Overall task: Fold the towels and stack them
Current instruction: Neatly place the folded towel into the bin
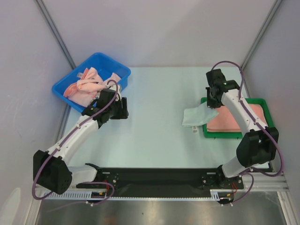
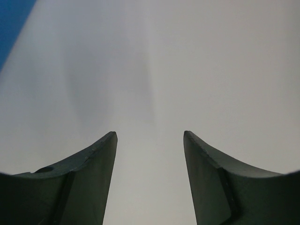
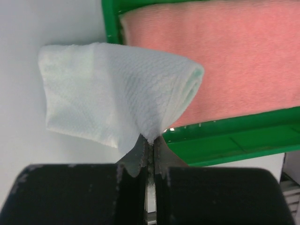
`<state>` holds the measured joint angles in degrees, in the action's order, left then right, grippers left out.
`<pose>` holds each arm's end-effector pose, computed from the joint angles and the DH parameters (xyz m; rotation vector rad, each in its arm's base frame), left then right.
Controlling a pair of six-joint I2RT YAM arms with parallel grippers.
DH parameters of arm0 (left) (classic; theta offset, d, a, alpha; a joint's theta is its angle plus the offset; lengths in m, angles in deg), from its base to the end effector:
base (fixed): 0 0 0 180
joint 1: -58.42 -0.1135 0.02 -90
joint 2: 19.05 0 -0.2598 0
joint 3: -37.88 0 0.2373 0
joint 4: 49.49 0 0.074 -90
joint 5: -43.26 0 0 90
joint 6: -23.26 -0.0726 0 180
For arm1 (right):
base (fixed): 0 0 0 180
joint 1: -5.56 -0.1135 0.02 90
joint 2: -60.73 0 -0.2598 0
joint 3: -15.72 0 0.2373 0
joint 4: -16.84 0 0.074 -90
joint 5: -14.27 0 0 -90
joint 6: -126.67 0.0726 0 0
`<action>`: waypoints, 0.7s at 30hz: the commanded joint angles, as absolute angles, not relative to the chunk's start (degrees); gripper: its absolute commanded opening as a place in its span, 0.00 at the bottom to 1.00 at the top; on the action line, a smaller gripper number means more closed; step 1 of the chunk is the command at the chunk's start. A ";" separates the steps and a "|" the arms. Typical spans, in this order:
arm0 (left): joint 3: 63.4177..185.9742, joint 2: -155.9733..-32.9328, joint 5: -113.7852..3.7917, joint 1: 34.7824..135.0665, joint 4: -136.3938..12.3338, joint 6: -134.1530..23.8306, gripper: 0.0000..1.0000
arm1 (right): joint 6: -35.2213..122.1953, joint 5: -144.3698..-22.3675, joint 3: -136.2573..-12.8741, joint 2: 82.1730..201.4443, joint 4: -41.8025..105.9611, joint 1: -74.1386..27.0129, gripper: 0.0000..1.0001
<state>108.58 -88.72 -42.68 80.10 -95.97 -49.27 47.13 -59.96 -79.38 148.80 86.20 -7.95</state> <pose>0.2525 -0.0949 0.2570 0.0528 2.3747 -0.2466 0.3095 0.0541 0.2748 0.0195 2.6075 -0.2198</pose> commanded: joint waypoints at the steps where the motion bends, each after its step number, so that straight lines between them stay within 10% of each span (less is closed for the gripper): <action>1: 108.87 -89.27 -44.98 79.69 -94.37 -50.22 0.65 | 41.95 -55.60 -82.69 149.06 89.67 -4.21 0.00; 21: 109.48 -91.99 -46.30 79.69 -93.66 -50.92 0.66 | 28.41 -61.05 -77.16 151.44 74.74 12.24 0.00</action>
